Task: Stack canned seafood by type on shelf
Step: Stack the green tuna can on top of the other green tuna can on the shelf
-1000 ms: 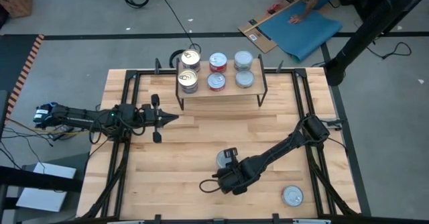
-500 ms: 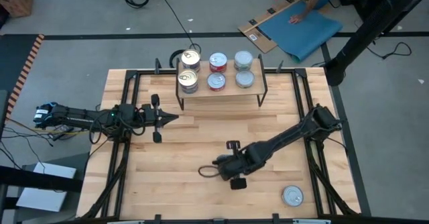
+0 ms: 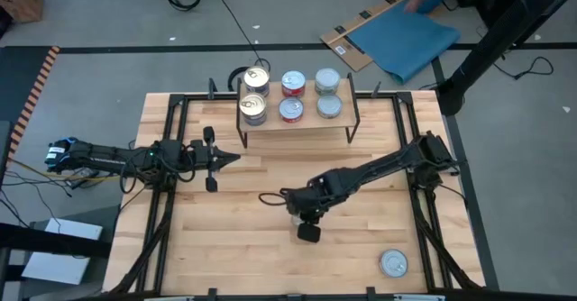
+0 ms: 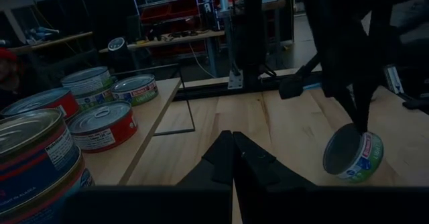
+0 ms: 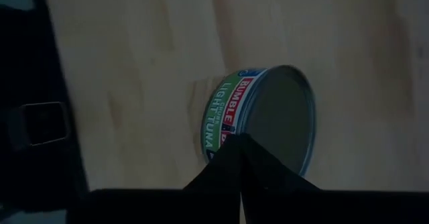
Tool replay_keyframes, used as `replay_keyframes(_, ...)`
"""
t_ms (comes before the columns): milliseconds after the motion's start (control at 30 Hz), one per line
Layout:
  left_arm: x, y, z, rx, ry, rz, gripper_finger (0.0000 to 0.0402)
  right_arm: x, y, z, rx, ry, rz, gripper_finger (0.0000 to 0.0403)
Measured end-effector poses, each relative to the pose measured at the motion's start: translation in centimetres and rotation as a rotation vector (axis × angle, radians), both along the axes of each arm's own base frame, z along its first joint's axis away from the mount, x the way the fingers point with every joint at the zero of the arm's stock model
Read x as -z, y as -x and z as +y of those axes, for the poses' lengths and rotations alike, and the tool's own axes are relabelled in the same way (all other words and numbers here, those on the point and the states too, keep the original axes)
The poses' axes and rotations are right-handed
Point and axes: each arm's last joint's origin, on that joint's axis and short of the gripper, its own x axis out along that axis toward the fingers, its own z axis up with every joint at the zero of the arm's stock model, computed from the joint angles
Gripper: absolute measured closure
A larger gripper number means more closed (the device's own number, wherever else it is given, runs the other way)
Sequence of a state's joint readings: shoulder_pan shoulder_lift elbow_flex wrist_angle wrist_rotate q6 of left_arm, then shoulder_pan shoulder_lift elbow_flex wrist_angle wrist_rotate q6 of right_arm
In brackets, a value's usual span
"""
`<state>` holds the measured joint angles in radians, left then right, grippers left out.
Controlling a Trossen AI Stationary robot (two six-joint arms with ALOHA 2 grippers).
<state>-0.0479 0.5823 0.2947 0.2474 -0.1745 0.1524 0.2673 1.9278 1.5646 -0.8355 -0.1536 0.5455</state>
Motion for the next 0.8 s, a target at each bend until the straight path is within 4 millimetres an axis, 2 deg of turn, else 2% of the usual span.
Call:
replay_keyframes(367, 0.0, 0.0, 0.0, 0.0, 0.0, 0.0, 0.0396, 0.0, -1.0, -2.6, -0.041, -0.144, -0.033, 0.0401)
replay_keyframes(567, 0.0, 0.0, 0.0, -0.001, 0.006, 0.0, 0.0396, 1.7, -1.3, -4.0, -0.044, -0.26, -0.052, 0.0401)
replay_keyframes(800, 0.0, 0.0, 0.0, -0.001, 0.006, 0.001, 0.0396, 2.8, -0.9, -5.0, -0.046, -0.277, -0.043, 0.0401)
